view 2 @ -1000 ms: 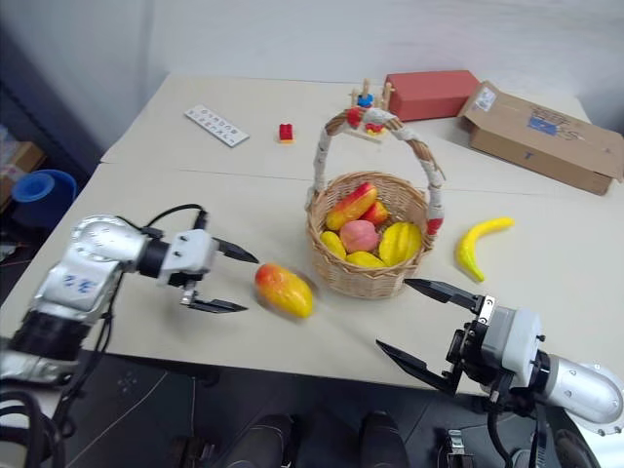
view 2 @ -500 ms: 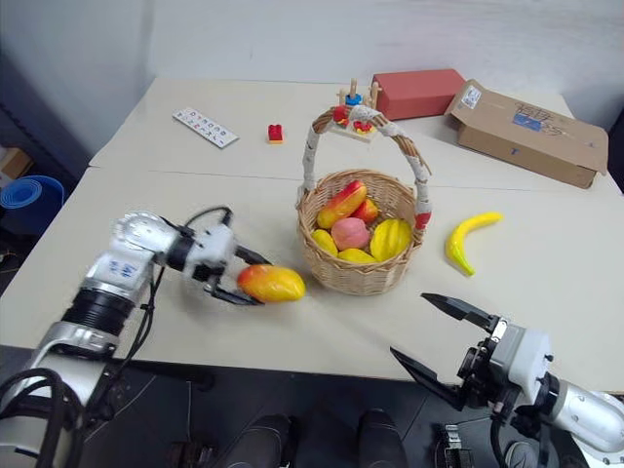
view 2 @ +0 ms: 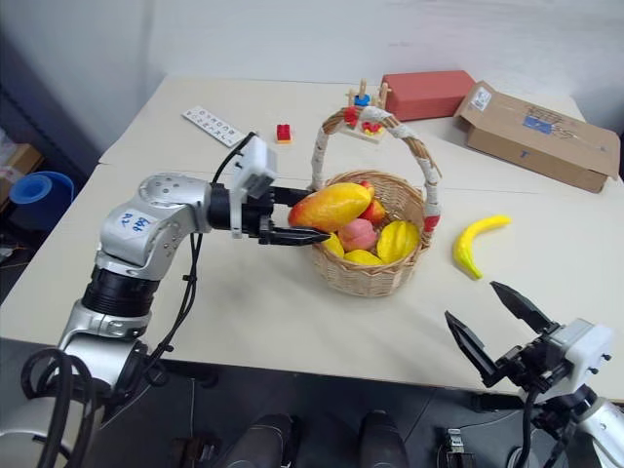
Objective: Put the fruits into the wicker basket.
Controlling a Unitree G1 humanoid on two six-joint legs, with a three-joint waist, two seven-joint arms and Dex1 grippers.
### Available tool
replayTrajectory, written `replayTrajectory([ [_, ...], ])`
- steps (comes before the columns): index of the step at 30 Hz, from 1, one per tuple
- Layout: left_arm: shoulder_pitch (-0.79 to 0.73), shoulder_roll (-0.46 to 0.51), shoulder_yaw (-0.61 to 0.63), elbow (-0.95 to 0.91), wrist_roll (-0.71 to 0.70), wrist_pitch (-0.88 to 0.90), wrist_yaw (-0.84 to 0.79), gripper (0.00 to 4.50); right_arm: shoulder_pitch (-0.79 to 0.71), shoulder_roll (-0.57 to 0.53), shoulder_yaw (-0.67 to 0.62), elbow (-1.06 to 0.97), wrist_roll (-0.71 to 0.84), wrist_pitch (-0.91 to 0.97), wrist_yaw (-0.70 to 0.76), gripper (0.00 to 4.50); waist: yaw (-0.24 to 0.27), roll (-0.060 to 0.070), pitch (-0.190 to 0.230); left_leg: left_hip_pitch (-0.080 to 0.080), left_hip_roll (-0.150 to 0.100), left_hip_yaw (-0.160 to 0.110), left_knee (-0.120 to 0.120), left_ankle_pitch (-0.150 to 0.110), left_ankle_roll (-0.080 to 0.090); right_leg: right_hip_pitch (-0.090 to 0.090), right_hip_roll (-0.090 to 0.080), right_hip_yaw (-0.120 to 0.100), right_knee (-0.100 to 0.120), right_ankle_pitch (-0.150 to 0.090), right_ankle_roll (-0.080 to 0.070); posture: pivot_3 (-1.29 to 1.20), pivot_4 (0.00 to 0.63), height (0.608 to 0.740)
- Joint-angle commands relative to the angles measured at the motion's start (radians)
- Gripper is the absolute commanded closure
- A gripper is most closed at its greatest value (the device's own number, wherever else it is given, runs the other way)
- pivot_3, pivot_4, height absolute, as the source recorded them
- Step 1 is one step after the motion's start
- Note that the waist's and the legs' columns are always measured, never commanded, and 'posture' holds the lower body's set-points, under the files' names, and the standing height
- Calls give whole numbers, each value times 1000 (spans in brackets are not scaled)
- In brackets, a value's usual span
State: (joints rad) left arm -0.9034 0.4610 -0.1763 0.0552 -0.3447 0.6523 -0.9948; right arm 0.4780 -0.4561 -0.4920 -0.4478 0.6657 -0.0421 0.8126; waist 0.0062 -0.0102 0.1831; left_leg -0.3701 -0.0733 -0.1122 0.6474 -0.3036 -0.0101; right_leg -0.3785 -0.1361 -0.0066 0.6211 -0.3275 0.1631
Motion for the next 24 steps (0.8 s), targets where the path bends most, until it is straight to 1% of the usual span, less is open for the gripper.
replayTrajectory([
  [1, 9, 11, 73, -10, -15, -71, 12, 28, 25, 22, -76, 20, 2, -40, -20, 0, -5, 0, 0, 0, 1, 0, 0, 0, -1, 0, 1, 0, 0, 0, 0, 0, 150, 740],
  [4, 51, 29, 155, -11, -63, -156, -24, 28, 55, 44, -110, 46, -20, -75, -22, 0, -7, 0, 0, 0, 1, 0, 0, 0, -2, -2, 1, 1, -1, 0, -1, 0, 150, 740],
  [7, 145, 111, 244, 9, -86, -302, -131, 28, 98, 77, -160, 96, -33, -128, -22, 0, -9, 1, 0, 1, 2, 1, 0, 0, -3, -2, 2, 3, -1, -1, -1, 0, 150, 740],
  [10, 257, 193, 325, 8, -125, -369, -221, 28, 136, 95, -192, 147, -36, -158, -9, 0, -8, 2, -1, 2, 2, 1, -1, -1, -3, -3, 2, 6, -1, -1, -1, 0, 150, 740],
  [12, 331, 250, 347, -8, -125, -412, -274, 28, 149, 84, -202, 174, -37, -158, 1, 0, -7, 2, -1, 2, 5, 2, 0, -1, -2, -4, 2, 8, 0, -1, -2, 0, 150, 740],
  [15, 370, 291, 368, -84, -174, -360, -278, 28, 89, 14, -204, 160, -18, -80, -40, 0, -6, 2, -1, 2, 5, 3, 0, -3, -1, -4, 1, 10, -1, -1, -2, 0, 150, 740],
  [17, 350, 311, 364, -119, -199, -300, -261, 28, 18, -70, -191, 117, 6, 53, -112, 0, -4, 2, -1, 1, 4, 3, 1, -3, 0, -3, 0, 12, -2, 1, -2, 0, 150, 740],
  [19, 309, 330, 347, -136, -188, -268, -237, 28, -82, -193, -167, 100, 23, 268, -220, 0, -4, 2, -1, 1, 4, 4, 2, -3, 0, -3, 0, 13, -3, 3, -1, 0, 150, 740],
  [21, 263, 340, 334, -150, -200, -217, -223, 28, -193, -300, -139, 112, 72, 458, -288, 0, -4, 2, -1, 1, 4, 4, 1, -3, 0, -4, 1, 12, -3, 3, -2, 0, 150, 740],
  [24, 178, 353, 308, -171, -230, -130, -223, 28, -437, -428, -61, 169, 171, 731, -370, 0, -7, 2, -1, -1, 7, 4, 0, -2, -2, -7, 4, 12, -1, 2, -3, 0, 150, 740],
])
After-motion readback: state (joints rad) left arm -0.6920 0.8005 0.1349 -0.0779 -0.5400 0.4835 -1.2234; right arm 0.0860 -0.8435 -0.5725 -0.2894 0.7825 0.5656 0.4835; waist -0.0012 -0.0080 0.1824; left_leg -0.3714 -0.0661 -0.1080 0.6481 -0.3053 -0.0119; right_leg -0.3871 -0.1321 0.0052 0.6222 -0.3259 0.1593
